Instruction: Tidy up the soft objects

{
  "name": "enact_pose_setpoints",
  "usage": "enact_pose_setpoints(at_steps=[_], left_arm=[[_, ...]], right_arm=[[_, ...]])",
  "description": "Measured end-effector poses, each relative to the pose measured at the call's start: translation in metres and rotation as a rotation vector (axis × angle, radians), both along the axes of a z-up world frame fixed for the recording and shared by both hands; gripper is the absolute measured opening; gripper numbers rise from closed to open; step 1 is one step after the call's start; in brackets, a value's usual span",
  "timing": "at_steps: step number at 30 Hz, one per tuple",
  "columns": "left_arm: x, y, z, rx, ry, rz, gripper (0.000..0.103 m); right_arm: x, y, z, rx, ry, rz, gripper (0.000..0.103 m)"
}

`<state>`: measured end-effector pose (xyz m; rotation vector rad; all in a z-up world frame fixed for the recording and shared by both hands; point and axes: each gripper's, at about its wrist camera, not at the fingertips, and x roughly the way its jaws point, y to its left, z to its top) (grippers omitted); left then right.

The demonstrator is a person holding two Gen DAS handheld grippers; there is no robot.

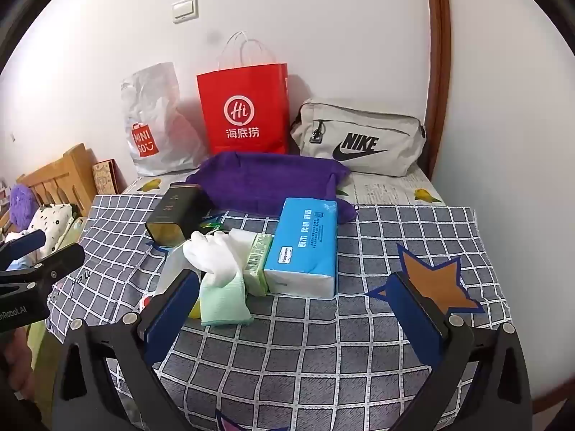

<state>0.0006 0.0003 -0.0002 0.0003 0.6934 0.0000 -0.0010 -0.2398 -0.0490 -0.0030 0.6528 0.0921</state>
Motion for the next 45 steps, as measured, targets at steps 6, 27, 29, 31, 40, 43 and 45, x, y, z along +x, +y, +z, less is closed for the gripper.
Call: enact_pose_setpoints(at_steps=[6, 27, 29, 31, 40, 43, 45], left_arm=[[0.001, -0.008, -0.004, 0.004, -0.003, -0.001, 0.103], [0.0, -0.006, -0.002, -0.001, -0.007, -0.008, 0.103], [0.0, -0.005, -0.001, -0.002, -0.008, -0.009, 0.103], [0.0, -0.005, -0.001, 0.0, -0.009, -0.01, 0.103], [-0.002, -0.007, 0.003, 0.005, -0.015, -0.016, 0.103], [-0.002, -0.008, 0.003, 0.008, -0.015, -0.014, 0.103], [-0.002, -0.009, 0.003, 0.011, -0.016, -0.016, 0.103]], right_arm=[[0.0, -0.002, 0.0, 0.007, -0.004, -0.002, 0.103], [-0.004, 0.002, 0.007, 0.009, -0.013, -0.005, 0.103], [-0.005, 0.002, 0.008, 0.008, -0.017, -0.005, 0.103], [-0.005, 0.002, 0.008, 0.006, -0.02, -0.008, 0.103], [-0.004, 0.001, 0.008, 0.01, -0.017, -0.01, 0.103], [-0.004, 0.001, 0.008, 0.011, -0.016, -0.009, 0.103], [-0.004, 0.001, 0.008, 0.012, -0.017, -0.008, 0.103]])
